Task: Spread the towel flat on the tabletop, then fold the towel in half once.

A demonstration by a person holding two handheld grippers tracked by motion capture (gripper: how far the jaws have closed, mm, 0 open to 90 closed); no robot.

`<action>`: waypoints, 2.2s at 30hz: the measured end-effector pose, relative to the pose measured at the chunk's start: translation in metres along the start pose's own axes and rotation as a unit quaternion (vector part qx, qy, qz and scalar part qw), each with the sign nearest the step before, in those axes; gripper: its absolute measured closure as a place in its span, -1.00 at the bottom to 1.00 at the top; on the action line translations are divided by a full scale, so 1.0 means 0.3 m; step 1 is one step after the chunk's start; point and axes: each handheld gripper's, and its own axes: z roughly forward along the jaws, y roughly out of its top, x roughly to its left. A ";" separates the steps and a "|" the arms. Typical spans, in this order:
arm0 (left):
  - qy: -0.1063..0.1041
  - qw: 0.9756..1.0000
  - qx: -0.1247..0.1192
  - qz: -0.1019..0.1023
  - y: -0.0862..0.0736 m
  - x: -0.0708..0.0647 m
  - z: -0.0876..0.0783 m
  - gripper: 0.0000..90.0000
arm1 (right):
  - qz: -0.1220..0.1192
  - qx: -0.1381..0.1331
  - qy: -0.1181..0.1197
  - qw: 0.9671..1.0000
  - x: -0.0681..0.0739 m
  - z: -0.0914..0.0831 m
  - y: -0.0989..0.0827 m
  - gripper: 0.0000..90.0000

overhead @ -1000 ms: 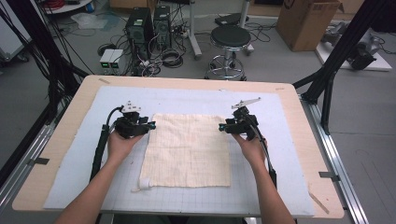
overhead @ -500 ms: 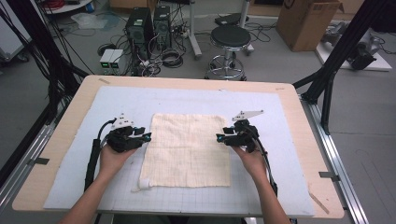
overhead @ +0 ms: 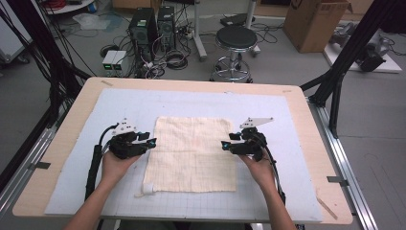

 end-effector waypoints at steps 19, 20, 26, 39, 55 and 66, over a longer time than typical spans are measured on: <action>-0.014 1.000 -0.013 -0.002 -0.053 -0.024 -0.101 0.08 | 0.002 -0.043 -0.001 0.999 0.029 -0.074 -0.057 -0.19; -0.015 1.000 -0.015 -0.003 -0.053 -0.025 -0.102 0.07 | 0.003 -0.044 -0.001 0.999 0.030 -0.074 -0.056 -0.20; -0.018 1.000 -0.012 -0.002 -0.054 -0.025 -0.098 0.00 | 0.004 -0.042 -0.006 0.999 0.028 -0.073 -0.056 -0.25; -0.021 1.000 -0.018 -0.007 -0.047 -0.021 -0.092 -0.04 | 0.002 -0.034 -0.008 0.999 0.027 -0.067 -0.049 -0.27; -0.008 1.000 0.004 -0.016 0.078 0.029 -0.001 -0.02 | -0.001 -0.016 -0.031 0.999 -0.041 -0.044 0.074 -0.22; 0.009 0.999 0.010 -0.040 0.145 0.097 0.104 0.08 | 0.009 0.016 -0.048 0.999 -0.134 0.019 0.144 -0.02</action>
